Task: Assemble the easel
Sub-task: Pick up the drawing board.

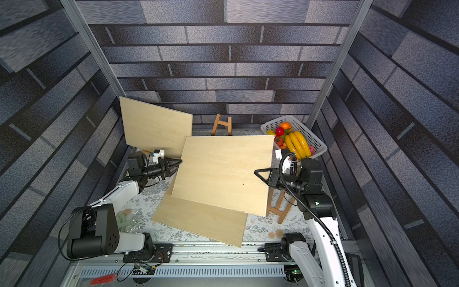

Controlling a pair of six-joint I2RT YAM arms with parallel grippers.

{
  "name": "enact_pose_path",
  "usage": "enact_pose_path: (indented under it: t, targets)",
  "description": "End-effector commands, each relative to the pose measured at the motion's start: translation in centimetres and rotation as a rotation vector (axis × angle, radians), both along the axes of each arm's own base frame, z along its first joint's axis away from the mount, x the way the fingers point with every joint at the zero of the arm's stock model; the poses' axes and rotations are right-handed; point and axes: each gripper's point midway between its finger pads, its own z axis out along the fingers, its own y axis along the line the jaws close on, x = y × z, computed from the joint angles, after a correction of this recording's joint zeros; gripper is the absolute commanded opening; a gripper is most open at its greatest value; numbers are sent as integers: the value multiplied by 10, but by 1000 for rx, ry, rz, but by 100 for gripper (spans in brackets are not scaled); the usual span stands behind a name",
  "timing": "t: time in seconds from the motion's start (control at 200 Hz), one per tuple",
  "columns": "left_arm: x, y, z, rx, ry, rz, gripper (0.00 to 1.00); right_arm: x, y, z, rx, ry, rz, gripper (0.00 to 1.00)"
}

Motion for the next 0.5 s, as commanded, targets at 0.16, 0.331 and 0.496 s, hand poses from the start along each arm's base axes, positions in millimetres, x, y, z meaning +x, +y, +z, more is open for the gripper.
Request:
enact_pose_path:
  t: [0.16,0.331,0.496]
  targets:
    - [-9,-17,60,-60,-168,-153,38,-16,17,17,96,-23,162,7]
    - [-3,-13,63,-58,-174,-145,38,-17,18,10,97,4,167,13]
    - [0,-7,63,-58,-173,-130,38,-21,18,1,100,59,167,9]
